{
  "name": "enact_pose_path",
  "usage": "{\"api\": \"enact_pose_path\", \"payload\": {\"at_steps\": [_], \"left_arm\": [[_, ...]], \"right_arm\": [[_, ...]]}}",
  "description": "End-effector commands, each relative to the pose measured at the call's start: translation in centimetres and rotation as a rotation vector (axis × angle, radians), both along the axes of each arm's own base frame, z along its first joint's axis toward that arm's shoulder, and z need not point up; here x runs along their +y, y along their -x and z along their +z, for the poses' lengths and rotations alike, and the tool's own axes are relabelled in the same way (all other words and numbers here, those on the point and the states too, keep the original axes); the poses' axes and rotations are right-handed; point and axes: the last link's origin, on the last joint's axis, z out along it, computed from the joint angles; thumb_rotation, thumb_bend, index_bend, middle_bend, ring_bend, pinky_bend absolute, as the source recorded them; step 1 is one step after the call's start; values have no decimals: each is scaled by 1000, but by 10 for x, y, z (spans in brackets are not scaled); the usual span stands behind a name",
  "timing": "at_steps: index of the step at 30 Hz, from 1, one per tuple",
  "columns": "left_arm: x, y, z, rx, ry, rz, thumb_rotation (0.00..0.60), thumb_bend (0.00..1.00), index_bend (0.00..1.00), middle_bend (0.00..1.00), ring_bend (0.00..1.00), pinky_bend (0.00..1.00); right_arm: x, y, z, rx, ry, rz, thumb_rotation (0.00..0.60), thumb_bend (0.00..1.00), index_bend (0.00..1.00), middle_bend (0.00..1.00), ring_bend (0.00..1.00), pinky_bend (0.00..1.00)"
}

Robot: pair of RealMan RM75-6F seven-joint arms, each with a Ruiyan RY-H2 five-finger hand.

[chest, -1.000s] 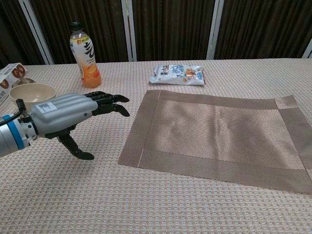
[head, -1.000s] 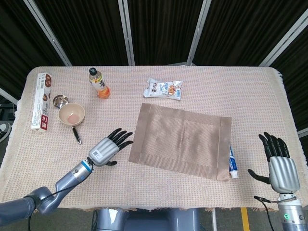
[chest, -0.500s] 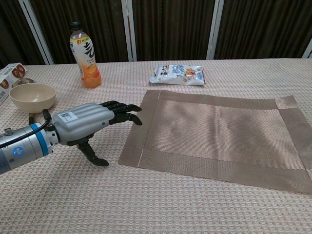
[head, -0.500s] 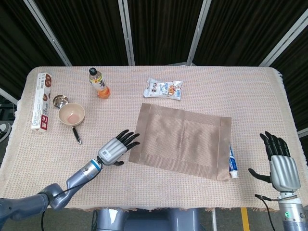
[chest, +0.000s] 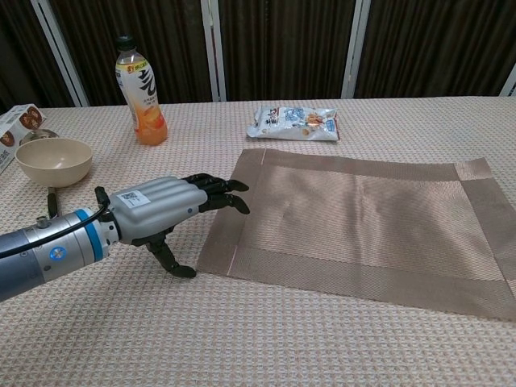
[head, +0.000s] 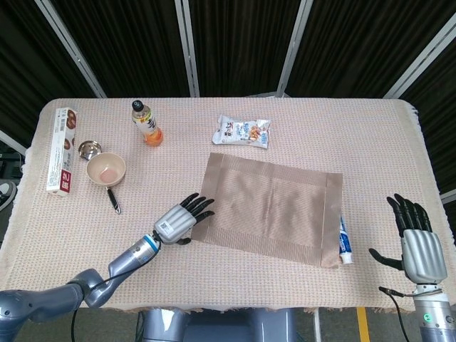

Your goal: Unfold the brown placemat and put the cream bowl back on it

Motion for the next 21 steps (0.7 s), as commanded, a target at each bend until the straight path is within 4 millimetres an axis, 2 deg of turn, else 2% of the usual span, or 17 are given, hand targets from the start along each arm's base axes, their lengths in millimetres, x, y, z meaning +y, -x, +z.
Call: {"api": "enact_pose_path", "payload": {"at_steps": [1, 15, 21], "left_arm": [[0, -3, -3, -2, 2, -2, 600, 39, 169, 0, 0, 0], [3, -14, -4, -7, -6, -24, 600, 92, 203, 0, 0, 0], [7, -25, -3, -18, -15, -40, 600, 94, 207, 0, 0, 0]], "right_arm": [[0, 0, 0, 0, 1, 1, 600, 0, 0, 0, 0, 0], [0, 0, 1, -1, -1, 2, 600, 0, 0, 0, 0, 0], [0, 0, 0, 3, -4, 6, 600, 0, 0, 0, 0, 0]]}}
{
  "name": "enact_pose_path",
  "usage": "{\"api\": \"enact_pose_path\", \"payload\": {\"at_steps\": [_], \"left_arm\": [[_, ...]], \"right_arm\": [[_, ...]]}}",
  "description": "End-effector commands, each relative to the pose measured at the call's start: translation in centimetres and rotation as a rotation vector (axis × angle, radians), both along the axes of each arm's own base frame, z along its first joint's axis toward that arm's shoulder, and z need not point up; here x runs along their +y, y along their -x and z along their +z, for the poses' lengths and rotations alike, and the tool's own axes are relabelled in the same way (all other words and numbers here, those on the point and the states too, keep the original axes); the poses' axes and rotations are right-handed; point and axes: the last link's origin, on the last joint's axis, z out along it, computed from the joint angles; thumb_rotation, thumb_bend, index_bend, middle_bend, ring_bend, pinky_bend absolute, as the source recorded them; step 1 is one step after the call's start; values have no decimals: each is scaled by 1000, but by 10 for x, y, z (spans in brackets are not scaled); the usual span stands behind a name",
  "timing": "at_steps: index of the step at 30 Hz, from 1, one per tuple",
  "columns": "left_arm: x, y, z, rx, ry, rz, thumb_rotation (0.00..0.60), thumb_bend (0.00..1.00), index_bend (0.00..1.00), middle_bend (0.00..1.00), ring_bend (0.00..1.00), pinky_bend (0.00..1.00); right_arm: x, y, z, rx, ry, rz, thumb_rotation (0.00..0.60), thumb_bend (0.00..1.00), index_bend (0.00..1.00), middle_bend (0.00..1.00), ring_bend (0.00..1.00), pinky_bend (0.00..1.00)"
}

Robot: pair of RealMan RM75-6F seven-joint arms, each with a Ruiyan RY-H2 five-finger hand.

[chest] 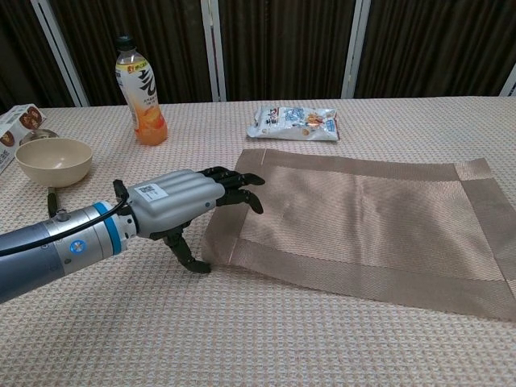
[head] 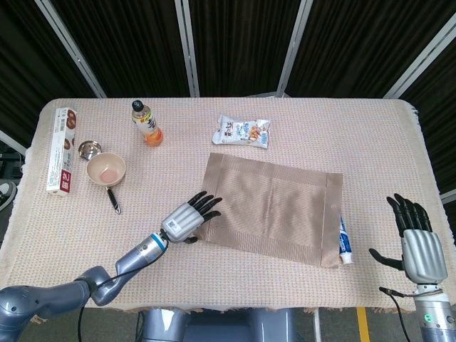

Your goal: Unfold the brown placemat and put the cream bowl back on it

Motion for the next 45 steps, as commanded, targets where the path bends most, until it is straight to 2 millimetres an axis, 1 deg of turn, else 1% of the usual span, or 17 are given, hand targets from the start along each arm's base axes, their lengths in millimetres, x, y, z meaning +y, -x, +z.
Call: {"api": "enact_pose_path", "payload": {"at_steps": [1, 4, 9, 11, 13, 15, 18, 23, 27, 29, 31, 34, 39, 45], "left_arm": [[2, -6, 0, -8, -3, -6, 600, 94, 208, 0, 0, 0], [2, -11, -1, -11, -6, -15, 600, 93, 215, 0, 0, 0], [5, -15, -4, -5, -7, -11, 600, 100, 242, 0, 0, 0], [6, -16, -6, 0, -8, -6, 600, 148, 257, 0, 0, 0], [7, -17, -8, 3, -7, -2, 600, 257, 277, 0, 0, 0], [7, -19, -10, 5, -4, 2, 600, 344, 291, 0, 0, 0], [7, -20, -13, 9, -3, 4, 600, 438, 307, 0, 0, 0], [7, -21, -17, 11, -3, 10, 600, 447, 341, 0, 0, 0], [5, -22, -18, -5, 7, 19, 600, 447, 488, 0, 0, 0], [4, -22, -18, -14, 13, 22, 600, 448, 548, 0, 0, 0], [4, -22, -17, -20, 13, 18, 600, 447, 586, 0, 0, 0], [3, -21, -15, -26, 11, 13, 600, 448, 621, 0, 0, 0], [-2, -18, -9, -30, 11, -3, 600, 448, 649, 0, 0, 0], [-15, -8, 3, -35, 25, -14, 600, 452, 660, 0, 0, 0]], "right_arm": [[0, 0, 0, 1, 0, 0, 600, 0, 0, 0, 0, 0], [0, 0, 0, 0, 2, -1, 600, 0, 0, 0, 0, 0], [0, 0, 1, -1, 4, -1, 600, 0, 0, 0, 0, 0], [0, 0, 1, -2, 4, 0, 600, 0, 0, 0, 0, 0], [0, 0, 1, -1, 5, 1, 600, 0, 0, 0, 0, 0], [0, 0, 2, -2, 6, 1, 600, 0, 0, 0, 0, 0], [0, 1, 2, -4, 7, 1, 600, 0, 0, 0, 0, 0], [-1, 0, 3, -7, 10, 3, 600, 0, 0, 0, 0, 0], [-1, -1, 4, -12, 13, 8, 600, 0, 0, 0, 0, 0], [0, -1, 4, -20, 16, 11, 600, 0, 0, 0, 0, 0], [0, -1, 4, -22, 19, 12, 600, 0, 0, 0, 0, 0], [0, -1, 4, -24, 19, 13, 600, 0, 0, 0, 0, 0], [0, -1, 4, -24, 19, 15, 600, 0, 0, 0, 0, 0], [0, -2, 4, -23, 17, 17, 600, 0, 0, 0, 0, 0]]}}
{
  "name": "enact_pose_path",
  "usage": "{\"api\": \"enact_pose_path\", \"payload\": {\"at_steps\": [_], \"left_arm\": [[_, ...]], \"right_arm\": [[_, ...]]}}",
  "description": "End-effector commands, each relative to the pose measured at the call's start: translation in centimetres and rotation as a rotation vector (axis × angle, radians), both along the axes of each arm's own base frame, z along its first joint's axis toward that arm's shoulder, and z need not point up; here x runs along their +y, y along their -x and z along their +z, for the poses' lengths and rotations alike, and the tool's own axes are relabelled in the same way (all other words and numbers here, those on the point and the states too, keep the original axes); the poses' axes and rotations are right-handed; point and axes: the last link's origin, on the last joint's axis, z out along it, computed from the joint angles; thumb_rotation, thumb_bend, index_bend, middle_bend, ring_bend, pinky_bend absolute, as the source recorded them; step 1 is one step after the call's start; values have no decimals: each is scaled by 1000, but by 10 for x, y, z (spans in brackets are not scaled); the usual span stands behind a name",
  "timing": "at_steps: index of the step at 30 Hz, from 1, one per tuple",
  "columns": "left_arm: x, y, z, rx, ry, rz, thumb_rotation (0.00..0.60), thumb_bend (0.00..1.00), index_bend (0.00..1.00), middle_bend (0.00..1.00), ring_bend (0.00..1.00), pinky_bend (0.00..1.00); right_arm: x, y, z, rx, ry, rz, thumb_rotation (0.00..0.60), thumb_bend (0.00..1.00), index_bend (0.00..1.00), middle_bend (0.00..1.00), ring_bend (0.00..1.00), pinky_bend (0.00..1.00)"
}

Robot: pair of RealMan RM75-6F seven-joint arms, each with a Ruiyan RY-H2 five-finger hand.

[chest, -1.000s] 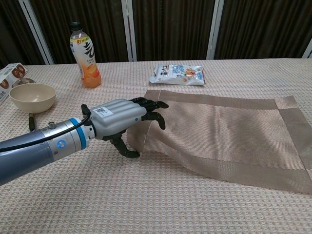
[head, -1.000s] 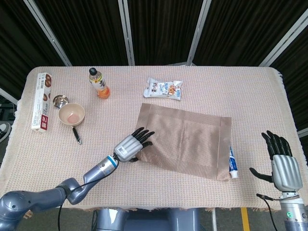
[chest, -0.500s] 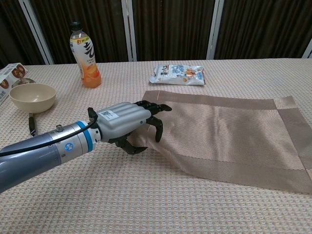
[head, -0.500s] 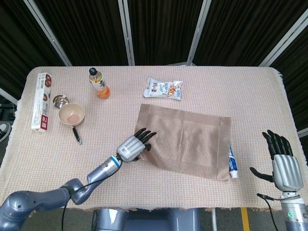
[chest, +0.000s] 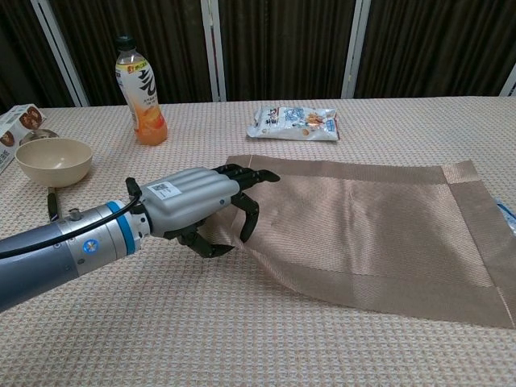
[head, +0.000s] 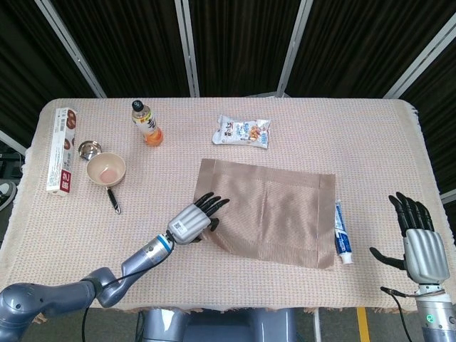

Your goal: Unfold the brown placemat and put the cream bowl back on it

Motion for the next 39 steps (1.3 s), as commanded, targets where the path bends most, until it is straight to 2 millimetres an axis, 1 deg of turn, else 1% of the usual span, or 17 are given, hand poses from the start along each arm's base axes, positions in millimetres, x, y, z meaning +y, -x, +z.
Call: {"api": "enact_pose_path", "payload": {"at_steps": [1, 6, 12, 17, 24, 32, 39], "left_arm": [[-11, 8, 9, 8, 9, -7, 600, 452, 661, 0, 0, 0], [-26, 19, 22, 46, 28, 10, 600, 451, 660, 0, 0, 0], [-50, 33, 37, 109, 84, 78, 600, 452, 657, 0, 0, 0], [-68, 43, 50, 156, 93, 102, 600, 451, 653, 0, 0, 0], [-86, 53, 64, 179, 91, 129, 600, 451, 652, 0, 0, 0], [-105, 64, 72, 215, 103, 146, 600, 451, 650, 0, 0, 0], [-111, 67, 74, 238, 99, 153, 600, 439, 624, 0, 0, 0]], "right_arm": [[0, 0, 0, 0, 0, 1, 600, 0, 0, 0, 0, 0], [1, -1, 1, 1, 3, 3, 600, 0, 0, 0, 0, 0], [1, -2, 2, 0, 8, 5, 600, 0, 0, 0, 0, 0], [2, -3, 3, 0, 11, 11, 600, 0, 0, 0, 0, 0], [4, -5, 4, -1, 16, 19, 600, 0, 0, 0, 0, 0], [4, -6, 6, -5, 20, 22, 600, 0, 0, 0, 0, 0], [5, -6, 7, -7, 22, 25, 600, 0, 0, 0, 0, 0]]}}
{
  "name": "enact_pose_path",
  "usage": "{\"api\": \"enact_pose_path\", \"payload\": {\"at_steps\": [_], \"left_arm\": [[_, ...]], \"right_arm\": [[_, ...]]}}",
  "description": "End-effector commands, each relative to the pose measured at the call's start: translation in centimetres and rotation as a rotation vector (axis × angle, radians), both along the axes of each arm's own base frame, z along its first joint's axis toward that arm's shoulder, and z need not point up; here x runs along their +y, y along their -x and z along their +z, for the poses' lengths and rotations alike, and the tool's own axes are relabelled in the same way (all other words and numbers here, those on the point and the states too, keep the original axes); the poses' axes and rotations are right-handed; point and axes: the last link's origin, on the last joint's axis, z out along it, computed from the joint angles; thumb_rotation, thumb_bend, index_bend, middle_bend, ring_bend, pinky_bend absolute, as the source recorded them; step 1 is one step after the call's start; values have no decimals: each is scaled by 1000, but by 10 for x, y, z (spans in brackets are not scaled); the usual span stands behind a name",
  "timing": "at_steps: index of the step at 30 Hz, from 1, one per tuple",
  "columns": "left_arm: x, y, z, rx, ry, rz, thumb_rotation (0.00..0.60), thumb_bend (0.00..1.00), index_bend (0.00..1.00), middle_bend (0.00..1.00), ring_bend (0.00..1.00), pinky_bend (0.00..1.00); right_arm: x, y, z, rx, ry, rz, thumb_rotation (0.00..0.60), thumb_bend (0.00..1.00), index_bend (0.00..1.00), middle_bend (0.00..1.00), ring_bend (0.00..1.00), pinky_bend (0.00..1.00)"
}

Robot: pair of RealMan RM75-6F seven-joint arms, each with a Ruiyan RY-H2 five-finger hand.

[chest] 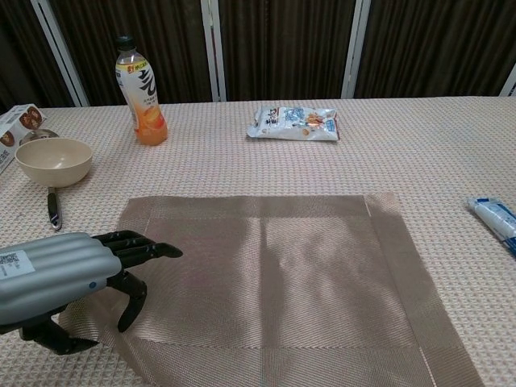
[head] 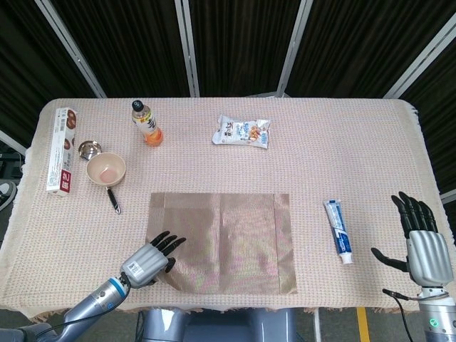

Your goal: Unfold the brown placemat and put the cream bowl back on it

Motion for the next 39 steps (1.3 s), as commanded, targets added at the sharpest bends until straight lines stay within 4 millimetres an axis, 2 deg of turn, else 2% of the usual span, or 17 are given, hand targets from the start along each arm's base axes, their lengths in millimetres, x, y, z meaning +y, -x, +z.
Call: {"api": "enact_pose_path", "payload": {"at_steps": [1, 4, 5, 6, 8, 10, 12, 13, 20, 30, 36, 39], "left_arm": [[-3, 2, 0, 8, 6, 7, 600, 435, 619, 0, 0, 0], [-4, 2, 1, 10, 16, 17, 600, 406, 599, 0, 0, 0], [-4, 2, 1, 11, 16, 17, 600, 381, 591, 0, 0, 0], [-4, 2, 1, 11, 17, 18, 600, 314, 559, 0, 0, 0], [-5, 3, 2, 14, 21, 23, 600, 138, 405, 0, 0, 0], [-6, 4, 3, 18, 32, 28, 600, 7, 141, 0, 0, 0], [-7, 4, 3, 13, 53, 40, 600, 0, 22, 0, 0, 0], [-7, 4, 5, 5, 64, 48, 600, 0, 3, 0, 0, 0], [1, 2, 28, -57, 30, 44, 600, 0, 0, 0, 0, 0], [23, -2, 105, -219, -152, 51, 600, 0, 0, 0, 0, 0], [44, 13, 148, -262, -285, 130, 600, 0, 0, 0, 0, 0], [57, 25, 159, -264, -341, 176, 600, 0, 0, 0, 0, 0]], "right_arm": [[0, 0, 0, -1, 1, 1, 600, 0, 0, 0, 0, 0], [0, 0, 1, 0, 1, 1, 600, 0, 0, 0, 0, 0], [0, 0, 0, 0, 1, 1, 600, 0, 0, 0, 0, 0], [0, 0, 0, 0, 0, 1, 600, 0, 0, 0, 0, 0], [0, 0, 0, 1, 0, 2, 600, 0, 0, 0, 0, 0], [0, 0, 0, 1, -1, 2, 600, 0, 0, 0, 0, 0], [0, 0, 0, 2, -1, 2, 600, 0, 0, 0, 0, 0], [0, 0, 0, 2, -1, 2, 600, 0, 0, 0, 0, 0], [1, -1, -1, 4, -4, 4, 600, 0, 0, 0, 0, 0], [1, -3, -2, 6, -6, 9, 600, 0, 0, 0, 0, 0], [2, -5, -2, 6, -6, 13, 600, 0, 0, 0, 0, 0], [2, -5, -2, 5, -8, 14, 600, 0, 0, 0, 0, 0]]}}
